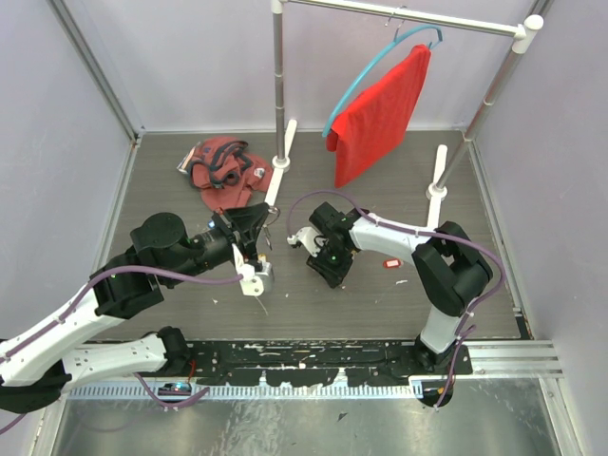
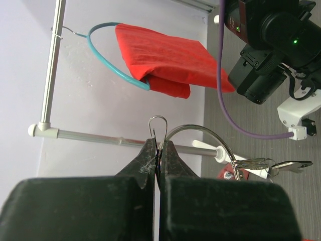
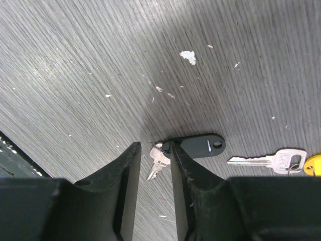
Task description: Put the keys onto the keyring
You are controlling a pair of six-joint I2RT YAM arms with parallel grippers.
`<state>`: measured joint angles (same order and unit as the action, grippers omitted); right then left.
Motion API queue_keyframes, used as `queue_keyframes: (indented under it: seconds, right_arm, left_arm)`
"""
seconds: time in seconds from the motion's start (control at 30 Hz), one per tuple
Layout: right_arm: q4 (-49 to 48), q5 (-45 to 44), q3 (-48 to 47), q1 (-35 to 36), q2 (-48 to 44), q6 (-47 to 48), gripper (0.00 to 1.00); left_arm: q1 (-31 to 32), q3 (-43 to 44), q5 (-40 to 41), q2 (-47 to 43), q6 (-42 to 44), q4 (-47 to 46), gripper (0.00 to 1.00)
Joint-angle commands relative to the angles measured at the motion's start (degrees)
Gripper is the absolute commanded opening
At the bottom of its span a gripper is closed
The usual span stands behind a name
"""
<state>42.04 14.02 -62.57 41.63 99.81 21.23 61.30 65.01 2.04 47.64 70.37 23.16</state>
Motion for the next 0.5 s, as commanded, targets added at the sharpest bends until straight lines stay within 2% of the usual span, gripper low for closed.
queue_keyframes:
  seconds: [0.0,0.17,0.27,0.47]
  right_arm:
    - [0.3,-0.4,-0.9,0.0,0.6,1.0,0.34]
    - [0.3,-0.2,-0.9,0.0,0.9,0.9,0.31]
    - [0.3,-0.4,-0.8,0.0,1.2,0.8,0.26]
    - [-0.4,0.6,-1.7,0.0,-2.3,-0.2,0.05]
  left_arm:
    - [0.1,2.6,-0.3,-0.3,-0.3,-1.6,0.00]
    - [0.2,2.6,-0.2,-0.4,-0.2,-1.5,0.00]
    - [0.2,2.5,-0.2,-0.6,-0.3,-1.4,0.00]
    - [0.1,2.5,-0.2,-0.8,-0.4,-1.4,0.00]
